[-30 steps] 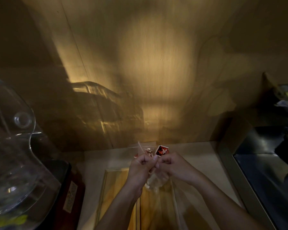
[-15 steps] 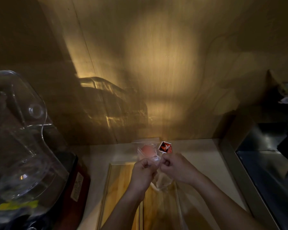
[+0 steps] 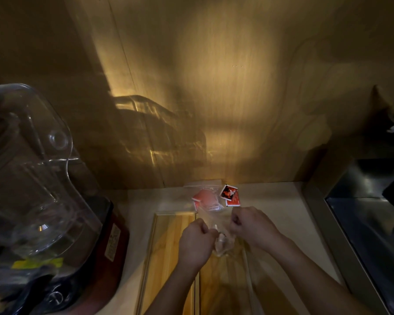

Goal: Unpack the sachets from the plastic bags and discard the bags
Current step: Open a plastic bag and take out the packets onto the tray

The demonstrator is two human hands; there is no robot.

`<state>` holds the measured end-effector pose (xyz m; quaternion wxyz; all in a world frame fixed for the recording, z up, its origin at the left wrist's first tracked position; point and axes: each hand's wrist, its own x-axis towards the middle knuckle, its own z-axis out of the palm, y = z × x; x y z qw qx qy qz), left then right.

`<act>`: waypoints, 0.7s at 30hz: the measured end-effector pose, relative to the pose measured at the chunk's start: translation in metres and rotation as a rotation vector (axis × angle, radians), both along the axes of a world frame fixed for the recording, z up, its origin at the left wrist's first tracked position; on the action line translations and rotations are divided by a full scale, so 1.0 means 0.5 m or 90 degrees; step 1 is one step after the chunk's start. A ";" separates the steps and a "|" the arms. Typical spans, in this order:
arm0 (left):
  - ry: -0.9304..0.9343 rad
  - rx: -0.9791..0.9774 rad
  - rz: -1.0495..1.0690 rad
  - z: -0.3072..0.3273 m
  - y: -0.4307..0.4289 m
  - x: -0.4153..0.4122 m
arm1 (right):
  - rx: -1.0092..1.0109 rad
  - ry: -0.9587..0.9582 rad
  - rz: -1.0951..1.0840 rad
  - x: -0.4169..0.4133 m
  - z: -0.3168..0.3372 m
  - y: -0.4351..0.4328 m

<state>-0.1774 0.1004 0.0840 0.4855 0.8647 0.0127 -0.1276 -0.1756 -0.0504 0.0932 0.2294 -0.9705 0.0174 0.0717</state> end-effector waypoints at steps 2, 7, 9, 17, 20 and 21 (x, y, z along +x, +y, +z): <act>0.021 -0.035 0.003 -0.001 0.004 -0.002 | 0.031 0.024 0.021 -0.006 0.003 0.004; 0.013 -0.056 -0.038 -0.009 0.003 -0.013 | 0.094 -0.004 0.085 -0.017 0.004 0.024; -0.029 -0.020 -0.047 -0.012 0.009 -0.014 | 0.095 -0.032 0.102 -0.019 0.003 0.030; -0.166 0.151 0.053 -0.004 0.061 -0.008 | -0.031 -0.092 -0.065 -0.023 0.002 0.020; -0.157 0.178 0.097 -0.003 0.072 -0.007 | -0.018 -0.063 -0.089 -0.027 0.003 0.023; -0.156 0.187 0.106 -0.002 0.072 -0.009 | -0.010 -0.055 -0.086 -0.029 0.005 0.029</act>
